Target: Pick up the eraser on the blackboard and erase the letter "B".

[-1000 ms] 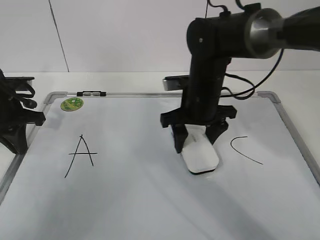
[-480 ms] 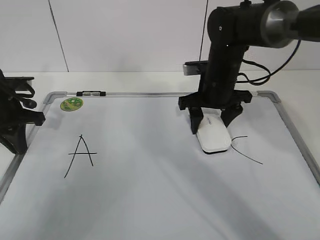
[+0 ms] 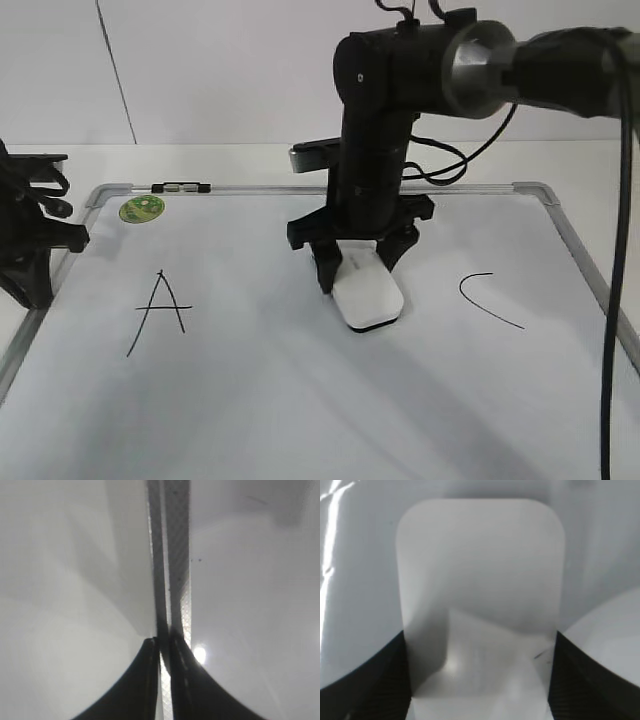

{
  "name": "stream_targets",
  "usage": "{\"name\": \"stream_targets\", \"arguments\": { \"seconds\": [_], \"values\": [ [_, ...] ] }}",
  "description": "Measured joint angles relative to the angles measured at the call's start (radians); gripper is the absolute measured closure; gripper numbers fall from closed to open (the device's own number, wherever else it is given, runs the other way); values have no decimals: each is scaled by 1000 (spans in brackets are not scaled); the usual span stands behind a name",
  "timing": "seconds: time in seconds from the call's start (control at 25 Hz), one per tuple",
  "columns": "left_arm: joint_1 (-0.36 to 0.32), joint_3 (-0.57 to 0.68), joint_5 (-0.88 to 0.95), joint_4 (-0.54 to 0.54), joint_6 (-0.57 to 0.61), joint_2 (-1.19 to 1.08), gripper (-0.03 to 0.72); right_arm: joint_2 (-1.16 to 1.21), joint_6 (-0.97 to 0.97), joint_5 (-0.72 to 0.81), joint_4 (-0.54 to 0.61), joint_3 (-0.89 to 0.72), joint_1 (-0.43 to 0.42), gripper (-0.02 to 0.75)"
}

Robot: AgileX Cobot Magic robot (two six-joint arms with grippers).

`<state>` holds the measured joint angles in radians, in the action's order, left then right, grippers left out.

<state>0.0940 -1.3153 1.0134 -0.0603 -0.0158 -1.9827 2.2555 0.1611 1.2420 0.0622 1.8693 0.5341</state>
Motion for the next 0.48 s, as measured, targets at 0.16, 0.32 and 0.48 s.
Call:
{"name": "stream_targets", "arguments": {
  "seconds": [0.16, 0.32, 0.48],
  "values": [
    [0, 0, 2, 1, 0, 0, 652, 19, -12, 4, 33, 40, 90, 198],
    [0, 0, 2, 1, 0, 0, 652, 28, -14, -3, 80, 63, 148, 198],
    [0, 0, 2, 1, 0, 0, 652, 33, -16, -4, 76, 70, 141, 199]
  ]
}}
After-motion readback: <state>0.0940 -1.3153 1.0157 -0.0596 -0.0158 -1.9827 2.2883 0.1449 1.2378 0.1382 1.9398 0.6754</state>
